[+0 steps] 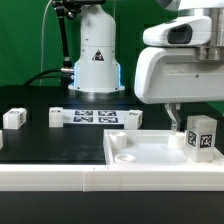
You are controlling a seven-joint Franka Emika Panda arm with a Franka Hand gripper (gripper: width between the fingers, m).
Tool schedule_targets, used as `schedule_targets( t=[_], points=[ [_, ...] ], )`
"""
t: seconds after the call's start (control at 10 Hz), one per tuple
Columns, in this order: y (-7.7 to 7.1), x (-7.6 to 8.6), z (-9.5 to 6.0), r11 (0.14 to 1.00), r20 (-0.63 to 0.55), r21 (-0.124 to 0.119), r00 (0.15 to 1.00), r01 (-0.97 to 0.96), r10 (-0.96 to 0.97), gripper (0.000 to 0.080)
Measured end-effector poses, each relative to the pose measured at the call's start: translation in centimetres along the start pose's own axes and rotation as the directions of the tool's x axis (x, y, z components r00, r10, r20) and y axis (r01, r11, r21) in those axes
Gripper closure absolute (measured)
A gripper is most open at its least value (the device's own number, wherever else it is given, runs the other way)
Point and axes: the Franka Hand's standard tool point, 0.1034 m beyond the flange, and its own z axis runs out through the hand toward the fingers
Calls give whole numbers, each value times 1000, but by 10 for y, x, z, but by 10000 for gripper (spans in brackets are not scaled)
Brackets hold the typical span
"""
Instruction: Assemble one leg
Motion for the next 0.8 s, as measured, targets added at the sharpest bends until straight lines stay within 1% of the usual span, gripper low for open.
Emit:
schedule_targets(
  t=[0.1,0.2,0.4,0.6,0.7,0.8],
  points=[
    [0,0,0,1000,0,0,1000,0,0,424],
    [0,0,0,1000,0,0,1000,-4,4,508],
    [0,0,0,1000,0,1,1000,-31,31,508],
    [0,0,0,983,0,1,983,-186,186,508],
    [0,0,0,949,4,13,950,-314,314,508],
    [3,0,0,896,5,29,896,-443,443,508]
  ],
)
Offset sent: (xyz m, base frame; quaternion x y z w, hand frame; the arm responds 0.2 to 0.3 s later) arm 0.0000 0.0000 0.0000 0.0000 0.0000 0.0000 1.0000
